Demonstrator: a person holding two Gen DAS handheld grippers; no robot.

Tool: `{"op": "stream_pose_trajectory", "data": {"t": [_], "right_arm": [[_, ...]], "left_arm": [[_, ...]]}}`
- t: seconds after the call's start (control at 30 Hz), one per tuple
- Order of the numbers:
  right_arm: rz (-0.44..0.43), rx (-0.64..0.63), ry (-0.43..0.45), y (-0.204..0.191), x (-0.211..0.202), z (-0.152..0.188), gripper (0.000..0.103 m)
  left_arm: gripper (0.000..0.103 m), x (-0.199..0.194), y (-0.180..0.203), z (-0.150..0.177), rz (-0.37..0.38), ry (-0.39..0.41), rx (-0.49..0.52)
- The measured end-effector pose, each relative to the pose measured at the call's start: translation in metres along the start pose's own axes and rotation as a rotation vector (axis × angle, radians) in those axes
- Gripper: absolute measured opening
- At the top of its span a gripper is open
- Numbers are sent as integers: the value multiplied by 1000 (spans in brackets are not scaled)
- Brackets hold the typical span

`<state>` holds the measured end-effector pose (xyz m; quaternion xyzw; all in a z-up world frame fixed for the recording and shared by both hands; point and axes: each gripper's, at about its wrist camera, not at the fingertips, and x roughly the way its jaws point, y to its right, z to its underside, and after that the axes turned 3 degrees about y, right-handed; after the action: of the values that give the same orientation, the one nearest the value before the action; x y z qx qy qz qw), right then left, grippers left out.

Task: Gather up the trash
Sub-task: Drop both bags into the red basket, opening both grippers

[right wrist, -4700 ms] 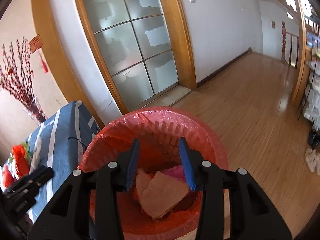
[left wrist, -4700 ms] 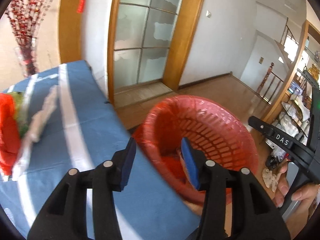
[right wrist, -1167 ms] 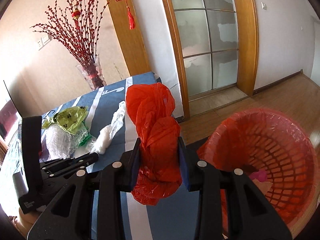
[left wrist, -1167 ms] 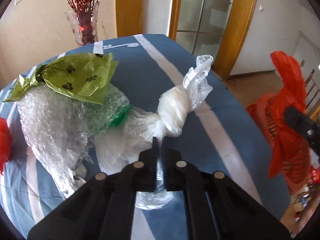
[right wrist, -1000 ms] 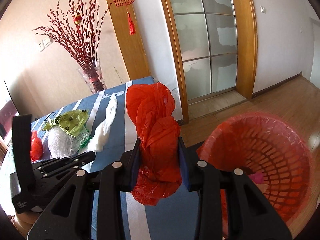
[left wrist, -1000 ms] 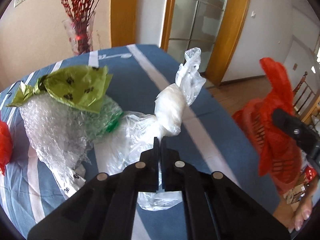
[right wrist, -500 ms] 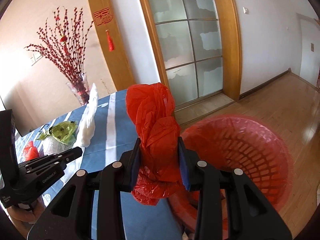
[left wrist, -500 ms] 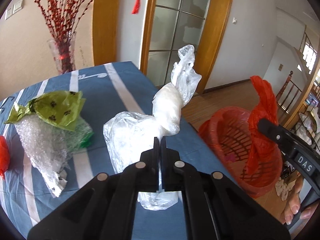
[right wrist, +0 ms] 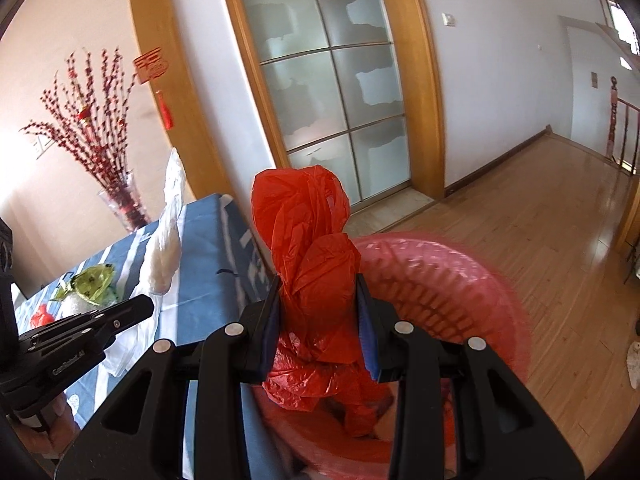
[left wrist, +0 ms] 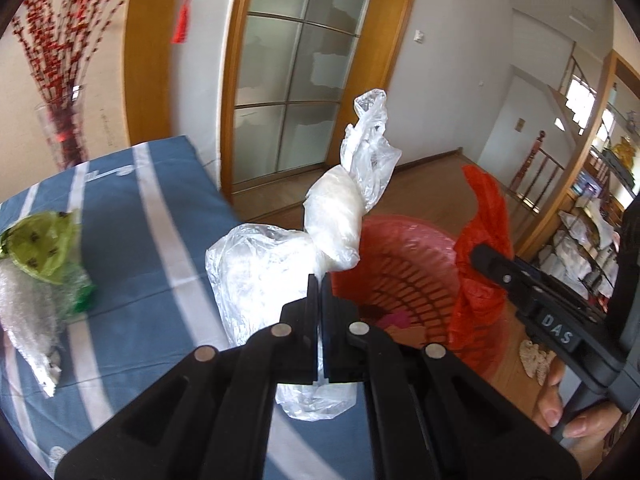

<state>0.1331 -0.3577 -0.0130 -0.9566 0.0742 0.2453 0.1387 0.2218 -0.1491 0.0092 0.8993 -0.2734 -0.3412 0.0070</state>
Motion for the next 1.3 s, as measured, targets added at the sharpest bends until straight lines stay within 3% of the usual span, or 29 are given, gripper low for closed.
{"op": "stream_pose_trajectory", "data": {"t": [0.63,0.77,0.8,0.93,1.03,1.17,1.3], "right_arm": [[82,128,2,72,3,-3,35],[75,148,-10,79,8,-2,41],[72,154,-11,81,10,-1,45],[73,177,-24,88,13,5,55],[86,178,-27,91,12,7,55],[120,126,-6,83,6,6,56],[124,58,26,63,1,4,66]], "left_arm": [[3,50,80,5,157,-75,65],[6,60,80,6,178,-102,51],[6,62,79,7,178,-105,41],[26,71,73,10,167,-124,22],[27,75,65,13,144,-137,8],[35,65,48,16,83,-116,9],[42,47,22,22,-1,-91,18]]}}
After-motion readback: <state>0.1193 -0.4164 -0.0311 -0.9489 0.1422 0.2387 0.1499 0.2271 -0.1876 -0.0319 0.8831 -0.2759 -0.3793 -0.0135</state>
